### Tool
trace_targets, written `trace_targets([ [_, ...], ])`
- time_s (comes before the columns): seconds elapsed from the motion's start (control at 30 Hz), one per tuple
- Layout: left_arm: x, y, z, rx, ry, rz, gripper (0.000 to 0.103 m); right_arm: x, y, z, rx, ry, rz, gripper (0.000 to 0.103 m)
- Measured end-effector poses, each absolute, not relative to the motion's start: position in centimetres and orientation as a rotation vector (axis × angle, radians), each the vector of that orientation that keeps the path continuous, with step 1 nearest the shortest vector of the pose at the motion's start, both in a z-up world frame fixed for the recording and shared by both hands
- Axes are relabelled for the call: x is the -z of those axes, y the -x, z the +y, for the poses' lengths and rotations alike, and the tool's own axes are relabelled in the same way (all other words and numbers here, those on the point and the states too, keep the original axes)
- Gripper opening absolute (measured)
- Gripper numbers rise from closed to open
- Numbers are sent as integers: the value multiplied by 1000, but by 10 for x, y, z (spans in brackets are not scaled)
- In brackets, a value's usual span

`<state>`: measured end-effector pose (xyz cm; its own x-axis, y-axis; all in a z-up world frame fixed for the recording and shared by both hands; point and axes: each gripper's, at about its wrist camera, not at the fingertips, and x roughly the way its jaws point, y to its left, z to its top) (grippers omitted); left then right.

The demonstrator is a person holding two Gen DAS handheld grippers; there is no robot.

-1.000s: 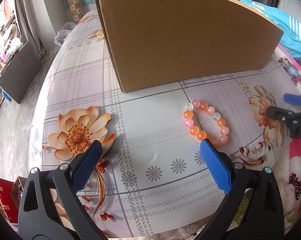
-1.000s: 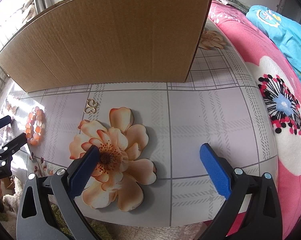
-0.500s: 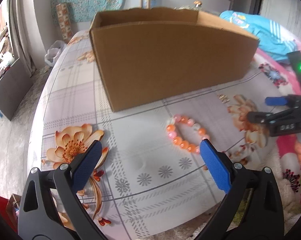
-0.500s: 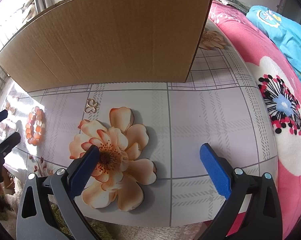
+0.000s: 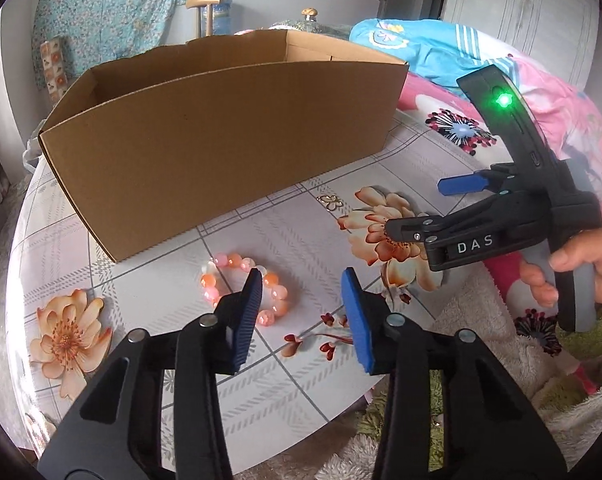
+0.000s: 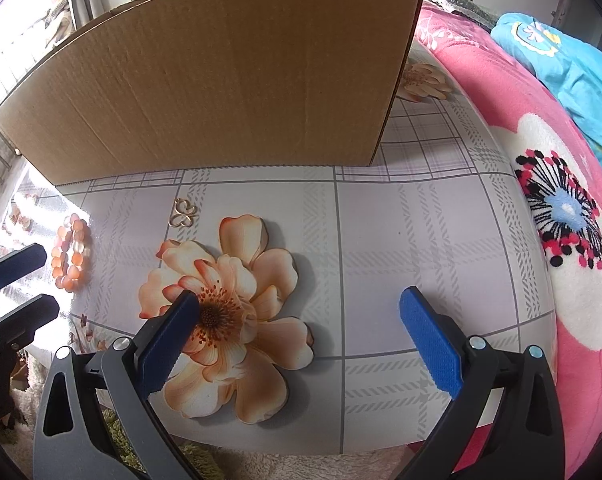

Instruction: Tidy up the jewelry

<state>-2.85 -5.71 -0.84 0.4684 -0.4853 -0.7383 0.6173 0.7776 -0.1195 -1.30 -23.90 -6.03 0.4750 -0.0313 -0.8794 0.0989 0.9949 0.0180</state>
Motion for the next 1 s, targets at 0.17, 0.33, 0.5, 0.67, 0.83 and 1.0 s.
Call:
trace_targets([
  [0.17,22,22,-60,659,-210,889,33,60,13,-240,76,-68,1068,97],
  [0.33,27,20,-61,642,-230,888,32,60,13,-241,71,-66,1065,97],
  [0.5,27,18,-62,603,-271,861,19,60,13,-242,67,-63,1055,97],
  [0.67,26,8,-57,585,-215,882,9,60,16,-242,64,-58,1030,97],
  [0.83,27,6,-53,580,-184,888,9,52,20,-232,44,-64,985,88],
  [1.0,27,7,-51,578,-178,882,9,37,17,-215,-22,-83,913,73],
])
